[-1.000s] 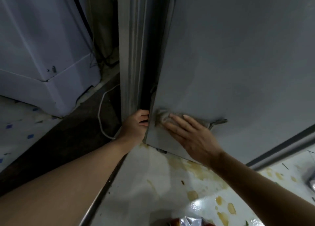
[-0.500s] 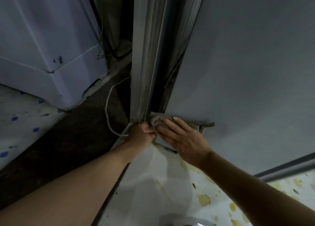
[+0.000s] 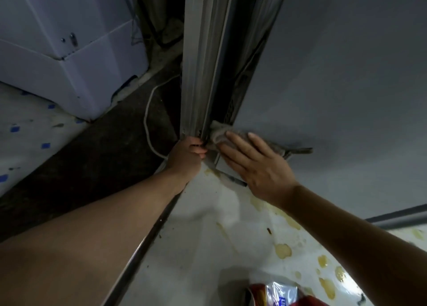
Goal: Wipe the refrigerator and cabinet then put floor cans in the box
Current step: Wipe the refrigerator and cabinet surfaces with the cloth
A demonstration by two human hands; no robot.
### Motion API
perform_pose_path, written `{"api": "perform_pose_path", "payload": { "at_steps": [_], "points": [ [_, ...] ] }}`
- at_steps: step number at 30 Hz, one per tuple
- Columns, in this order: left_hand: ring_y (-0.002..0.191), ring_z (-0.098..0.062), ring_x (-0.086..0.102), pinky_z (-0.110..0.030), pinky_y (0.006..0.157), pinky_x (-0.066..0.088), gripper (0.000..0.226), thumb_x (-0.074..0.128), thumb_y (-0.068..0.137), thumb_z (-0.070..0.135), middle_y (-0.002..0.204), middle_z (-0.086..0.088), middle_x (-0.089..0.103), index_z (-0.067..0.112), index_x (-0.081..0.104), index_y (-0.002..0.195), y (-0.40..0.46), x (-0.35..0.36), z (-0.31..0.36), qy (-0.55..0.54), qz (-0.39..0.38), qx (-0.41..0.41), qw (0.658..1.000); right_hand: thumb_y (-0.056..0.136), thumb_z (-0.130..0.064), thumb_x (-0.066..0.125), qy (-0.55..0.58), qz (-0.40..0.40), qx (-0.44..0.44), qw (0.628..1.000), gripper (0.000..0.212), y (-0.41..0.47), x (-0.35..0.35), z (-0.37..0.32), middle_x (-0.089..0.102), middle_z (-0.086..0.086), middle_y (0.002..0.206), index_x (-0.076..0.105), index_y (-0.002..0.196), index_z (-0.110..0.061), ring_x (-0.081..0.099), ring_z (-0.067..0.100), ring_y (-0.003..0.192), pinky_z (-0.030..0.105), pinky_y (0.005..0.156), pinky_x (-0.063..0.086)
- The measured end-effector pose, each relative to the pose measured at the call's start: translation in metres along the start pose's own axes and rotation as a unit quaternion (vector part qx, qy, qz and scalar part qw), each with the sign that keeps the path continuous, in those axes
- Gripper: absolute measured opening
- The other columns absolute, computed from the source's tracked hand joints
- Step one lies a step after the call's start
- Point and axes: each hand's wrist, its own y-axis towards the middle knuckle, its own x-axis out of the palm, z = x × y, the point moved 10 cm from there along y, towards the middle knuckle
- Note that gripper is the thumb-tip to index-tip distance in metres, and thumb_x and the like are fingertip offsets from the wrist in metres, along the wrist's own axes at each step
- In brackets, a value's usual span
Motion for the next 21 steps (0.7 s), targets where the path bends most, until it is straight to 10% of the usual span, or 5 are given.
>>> {"api": "perform_pose_path", "payload": {
  "at_steps": [7, 13, 18, 21],
  "points": [
    [0.118, -0.033, 0.053, -0.034, 0.106, 0.039, 0.044, 0.036, 0.084, -0.018, 0.125, -0.024, 0.056, -0.004, 0.051, 0.123, 0.0, 0.007, -0.008, 0.082, -0.017, -0.002, 0.996, 0.083, -0.012, 0.0, 0.077, -0.173, -0.091, 0.978, 0.068, -0.002, 0.066, -0.072, -0.015, 0.004, 0.159, -0.008, 0.15, -0.011, -0.02, 0.026, 0.144, 0.043, 0.101, -0.029],
    [0.12, -0.03, 0.052, -0.036, 0.107, 0.038, 0.047, 0.052, 0.084, -0.011, 0.129, -0.021, 0.054, 0.0, 0.045, 0.129, -0.011, 0.023, 0.011, 0.108, -0.042, 0.019, 0.993, 0.098, -0.023, 0.034, 0.036, -0.135, -0.053, 0.989, 0.065, -0.019, 0.047, -0.045, -0.02, 0.0, 0.156, -0.006, 0.148, -0.014, -0.032, 0.027, 0.136, 0.047, 0.101, -0.032],
    [0.11, -0.026, 0.056, -0.028, 0.092, 0.044, 0.041, 0.046, 0.083, -0.017, 0.122, -0.023, 0.058, -0.005, 0.047, 0.122, -0.018, 0.041, 0.023, 0.079, -0.045, 0.036, 0.995, 0.088, -0.013, 0.03, 0.081, 0.042, 0.077, 0.993, 0.052, -0.055, 0.006, 0.018, 0.037, 0.001, 0.15, 0.035, 0.14, -0.011, 0.023, 0.025, 0.142, 0.041, 0.117, -0.002],
    [0.109, -0.025, 0.057, -0.029, 0.091, 0.047, 0.044, 0.037, 0.079, -0.022, 0.12, -0.022, 0.059, -0.005, 0.048, 0.119, -0.021, 0.046, 0.022, 0.08, -0.022, 0.042, 0.996, 0.091, -0.015, 0.028, 0.041, -0.047, 0.01, 0.998, 0.057, -0.071, 0.03, -0.002, 0.008, -0.002, 0.158, 0.015, 0.146, -0.016, -0.008, 0.028, 0.146, 0.046, 0.116, -0.014]
  ]
}}
